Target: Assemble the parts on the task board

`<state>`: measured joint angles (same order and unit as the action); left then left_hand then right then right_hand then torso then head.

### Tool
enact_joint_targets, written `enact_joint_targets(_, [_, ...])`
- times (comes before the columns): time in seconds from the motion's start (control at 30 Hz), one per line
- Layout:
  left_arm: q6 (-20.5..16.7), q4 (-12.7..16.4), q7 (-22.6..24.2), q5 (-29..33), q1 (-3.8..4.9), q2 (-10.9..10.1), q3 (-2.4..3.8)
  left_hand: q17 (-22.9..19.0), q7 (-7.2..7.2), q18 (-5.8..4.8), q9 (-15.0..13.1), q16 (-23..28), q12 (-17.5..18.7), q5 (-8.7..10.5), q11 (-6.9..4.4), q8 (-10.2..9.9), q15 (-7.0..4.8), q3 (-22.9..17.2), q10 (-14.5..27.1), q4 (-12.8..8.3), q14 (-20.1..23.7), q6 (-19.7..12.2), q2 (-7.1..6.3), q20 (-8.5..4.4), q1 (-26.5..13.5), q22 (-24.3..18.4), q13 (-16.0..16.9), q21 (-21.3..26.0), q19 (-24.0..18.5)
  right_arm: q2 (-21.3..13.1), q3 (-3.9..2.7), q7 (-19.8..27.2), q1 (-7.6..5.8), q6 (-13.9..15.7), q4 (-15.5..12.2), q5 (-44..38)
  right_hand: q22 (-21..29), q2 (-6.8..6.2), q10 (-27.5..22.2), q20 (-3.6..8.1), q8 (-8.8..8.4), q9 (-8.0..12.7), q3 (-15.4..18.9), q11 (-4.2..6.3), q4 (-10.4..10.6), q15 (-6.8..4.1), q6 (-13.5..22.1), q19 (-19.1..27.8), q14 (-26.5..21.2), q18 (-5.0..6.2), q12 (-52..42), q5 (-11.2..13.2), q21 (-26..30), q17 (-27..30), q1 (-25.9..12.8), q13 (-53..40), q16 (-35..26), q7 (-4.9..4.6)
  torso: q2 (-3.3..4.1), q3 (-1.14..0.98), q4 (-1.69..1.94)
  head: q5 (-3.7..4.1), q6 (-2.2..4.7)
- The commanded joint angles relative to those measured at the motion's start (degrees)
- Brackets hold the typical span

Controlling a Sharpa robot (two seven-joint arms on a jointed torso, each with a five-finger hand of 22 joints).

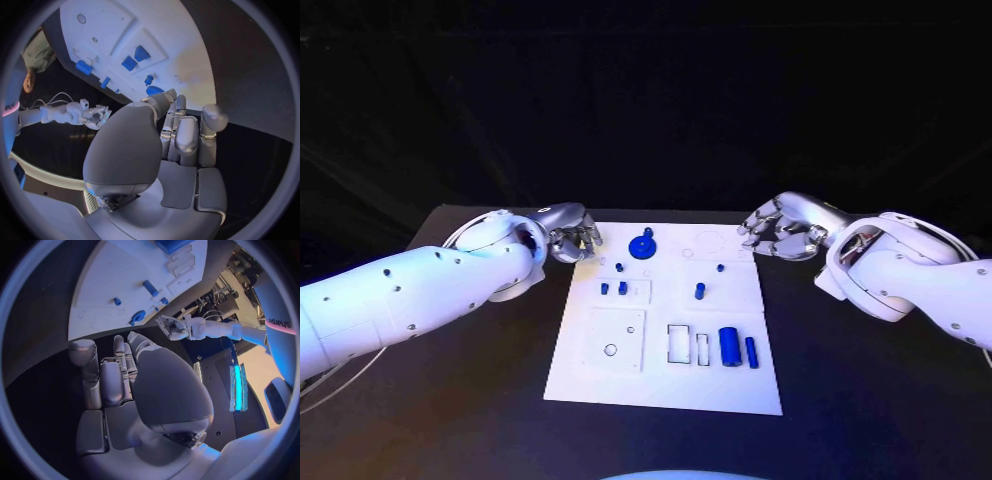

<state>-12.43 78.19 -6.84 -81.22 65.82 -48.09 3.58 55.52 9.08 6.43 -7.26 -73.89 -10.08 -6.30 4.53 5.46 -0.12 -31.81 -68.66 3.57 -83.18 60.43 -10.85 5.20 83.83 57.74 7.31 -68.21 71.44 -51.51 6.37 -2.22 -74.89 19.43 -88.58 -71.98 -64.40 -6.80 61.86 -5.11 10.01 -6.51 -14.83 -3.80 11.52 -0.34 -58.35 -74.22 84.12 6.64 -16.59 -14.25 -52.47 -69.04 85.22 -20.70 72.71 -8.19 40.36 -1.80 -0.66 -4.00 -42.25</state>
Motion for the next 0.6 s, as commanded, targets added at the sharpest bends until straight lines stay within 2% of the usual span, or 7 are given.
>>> enact_joint_targets(0.03, [-9.9, 1.8, 5.8, 21.4, 0.27, -1.4, 0.08, -0.2, 0.24, 1.71, -0.1, -0.2, 0.4, 0.01, 0.29, 0.4, 0.19, -1.1, -0.3, -0.4, 0.4, 0.9, 0.89, -0.04, 0.3, -3.9, 0.1, 3.0, -2.4, 0.6, 0.06, -6.4, 0.25, -7.3, -0.3, -16.0, 0.0, -0.59, 0.4, -0.21, -0.82, 0.2, -1.7, -0.41, 0.1, 0.03, -0.5, -0.1, 1.3, 0.63, 2.8, 2.4, 0.5, 0.3, 0.5, 2.6, -0.5, -0.07, 0.04, -0.13, 0.14, 1.80, 0.65])
enact_joint_targets(0.07, [-12.3, 2.7, 7.6, 28.5, 0.33, -2.2, 0.08, -0.3, 0.29, 2.01, 0.0, -0.2, 0.4, 0.05, 0.29, 0.3, 0.20, -1.3, -0.3, -0.5, 0.5, 0.9, 0.85, -0.03, 0.3, -5.4, 0.1, 4.1, -3.3, 0.9, 0.09, -7.6, 0.40, -8.3, -0.4, -18.3, 0.0, -1.32, 1.0, -0.26, -1.36, 0.4, -2.7, -0.48, 0.1, 0.18, -0.7, 0.0, 1.4, 0.67, 4.2, 2.7, 0.7, 0.3, 0.3, 4.0, -0.6, -0.15, 0.03, -0.04, 0.23, 2.11, 0.71])
enact_joint_targets(0.17, [-15.8, 4.4, 11.2, 39.9, 0.39, -3.8, 0.07, -0.8, 0.42, 2.52, 0.1, 0.0, 0.5, 0.07, 0.35, 0.2, 0.25, -1.5, -0.3, -0.7, 0.7, 0.8, 0.79, -0.01, 0.2, -7.9, 0.1, 6.1, -4.8, 1.9, 0.13, -9.6, 0.68, -9.3, -0.1, -22.1, -0.3, -2.26, 1.7, -0.33, -2.09, 0.6, -3.9, -0.76, 0.3, 0.30, -1.0, -0.2, 1.6, 0.63, 6.0, 2.9, 0.6, -0.1, -0.5, 6.0, -0.3, -0.19, 0.01, 0.00, 0.22, 2.63, 0.54])
enact_joint_targets(0.3, [-16.1, 6.3, 17.4, 53.6, 0.42, -5.3, 0.02, -3.5, 0.59, 3.30, 0.3, 1.3, 0.8, 0.15, 0.55, 0.0, 0.47, -1.4, 0.0, -0.6, 1.8, 0.7, 0.83, 0.18, -0.8, -12.3, 0.1, 9.8, -7.4, 3.3, 0.23, -11.2, 1.16, -8.5, 0.5, -25.4, -0.3, -3.16, 1.1, -0.50, -2.66, 0.7, -4.2, -1.09, 0.5, 0.56, -1.0, -0.3, 1.7, 0.62, 7.4, 3.6, 0.9, -0.4, -1.4, 7.3, -0.2, -0.28, 0.06, 0.04, 0.21, 3.02, 0.56])
enact_joint_targets(0.37, [-13.5, 6.9, 20.7, 60.1, 0.42, -5.9, -0.10, -23.9, 0.80, 3.71, 0.5, 14.2, 1.2, -0.07, 0.80, -0.3, 0.68, -1.3, 0.6, -0.4, 10.3, 0.2, 1.46, 0.43, -1.7, -15.0, 0.1, 12.3, -8.9, 4.0, 0.32, -11.6, 1.41, -7.2, 0.9, -26.5, -0.1, -3.34, 0.8, -0.55, -2.85, 0.8, -4.4, -1.20, 0.5, 0.65, -1.1, -0.2, 1.7, 0.68, 7.9, 4.1, 1.2, -0.5, -1.6, 7.8, -0.1, -0.22, 0.13, 0.04, 0.21, 3.19, 0.53])
enact_joint_targets(0.43, [-10.9, 7.6, 23.8, 65.0, 0.42, -6.3, -0.30, -26.9, 1.02, 4.10, 0.6, 17.1, 1.3, -0.22, 0.92, -0.5, 0.83, -1.1, 1.2, -0.5, 11.3, -0.1, 2.02, 0.57, -2.3, -17.4, 0.0, 14.5, -10.1, 4.6, 0.38, -12.0, 1.68, -6.3, 1.2, -27.5, -0.3, -3.45, 0.2, -0.57, -2.95, 0.8, -4.7, -1.25, 0.3, 0.71, -1.3, -0.3, 1.8, 0.66, 8.5, 4.2, 1.1, -0.9, -1.6, 8.4, 0.2, -0.09, 0.19, -0.02, 0.26, 3.26, 0.54])
enact_joint_targets(0.6, [-6.0, 9.5, 28.1, 70.9, 0.42, -6.9, -0.55, -28.2, 1.13, 4.17, 0.7, 18.7, 1.5, -0.07, 1.24, -0.6, 1.12, 0.9, 2.0, -0.1, 11.3, -0.3, 1.99, 0.91, -4.4, -18.8, -0.1, 16.2, -10.5, 6.1, 0.46, -12.4, 2.43, -5.5, 1.8, -28.6, -1.2, -3.39, 0.3, -0.59, -3.02, 0.8, -4.9, -1.26, 0.2, 0.72, -1.5, -0.8, 2.2, 0.42, 8.6, 4.3, -0.2, -2.1, -1.6, 8.6, 1.3, -0.04, 0.13, 0.06, 0.30, 3.23, 0.21])
